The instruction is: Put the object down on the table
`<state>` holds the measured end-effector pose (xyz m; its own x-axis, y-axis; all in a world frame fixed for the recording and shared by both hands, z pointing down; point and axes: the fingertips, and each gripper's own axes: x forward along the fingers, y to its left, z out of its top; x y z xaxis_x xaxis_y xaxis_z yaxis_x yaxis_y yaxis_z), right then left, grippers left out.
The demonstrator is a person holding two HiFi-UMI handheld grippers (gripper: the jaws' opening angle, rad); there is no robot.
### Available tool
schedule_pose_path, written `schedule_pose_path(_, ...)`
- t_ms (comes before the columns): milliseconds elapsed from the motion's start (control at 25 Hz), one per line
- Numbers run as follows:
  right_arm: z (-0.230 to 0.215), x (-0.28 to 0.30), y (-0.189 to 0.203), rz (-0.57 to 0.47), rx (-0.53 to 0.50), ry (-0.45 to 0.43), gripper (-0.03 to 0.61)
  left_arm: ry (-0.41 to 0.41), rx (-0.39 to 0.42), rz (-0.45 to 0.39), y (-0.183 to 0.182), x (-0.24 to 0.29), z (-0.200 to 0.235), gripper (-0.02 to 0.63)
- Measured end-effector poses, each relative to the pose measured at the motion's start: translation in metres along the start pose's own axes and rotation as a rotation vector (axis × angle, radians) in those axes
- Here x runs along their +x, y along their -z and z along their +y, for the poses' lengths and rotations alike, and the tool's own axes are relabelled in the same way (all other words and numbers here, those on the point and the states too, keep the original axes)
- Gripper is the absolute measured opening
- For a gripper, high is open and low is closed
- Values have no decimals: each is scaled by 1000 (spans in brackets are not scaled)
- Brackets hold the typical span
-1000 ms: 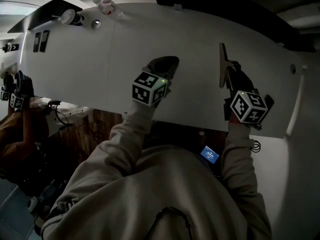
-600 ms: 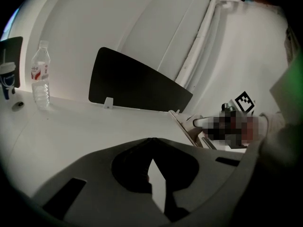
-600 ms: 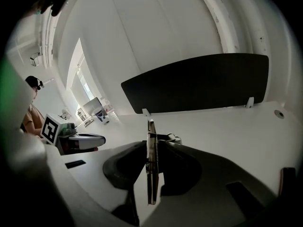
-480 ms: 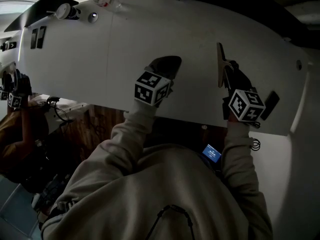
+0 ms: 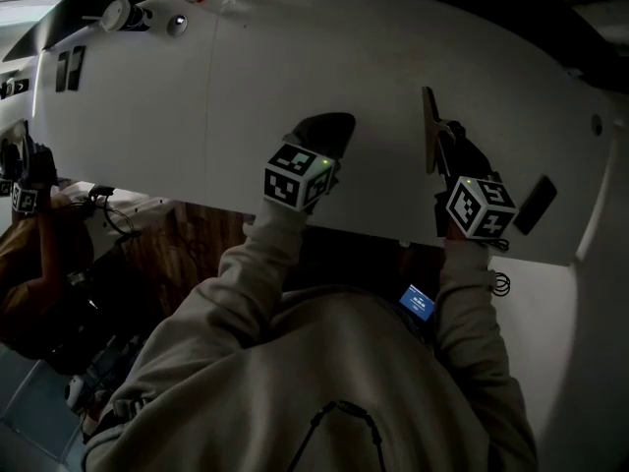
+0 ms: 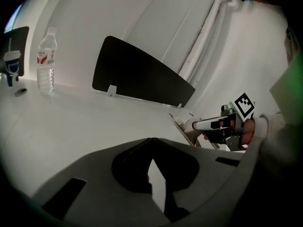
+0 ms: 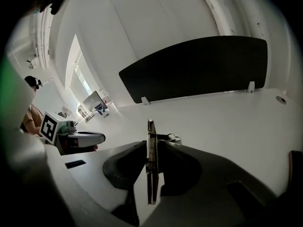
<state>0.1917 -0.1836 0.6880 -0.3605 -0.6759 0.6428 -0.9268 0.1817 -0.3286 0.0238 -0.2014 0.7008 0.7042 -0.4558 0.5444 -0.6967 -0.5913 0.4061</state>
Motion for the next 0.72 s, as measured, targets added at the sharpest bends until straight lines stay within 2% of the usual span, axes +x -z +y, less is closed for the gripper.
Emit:
schedule_pose_path(560,-6,19,41,54,51,-2,94,6,-36,19,31,5,2,3)
schedule_pose_path(720,-12,25,51,62,106,9,94,8,-42,23,36,4,4,3)
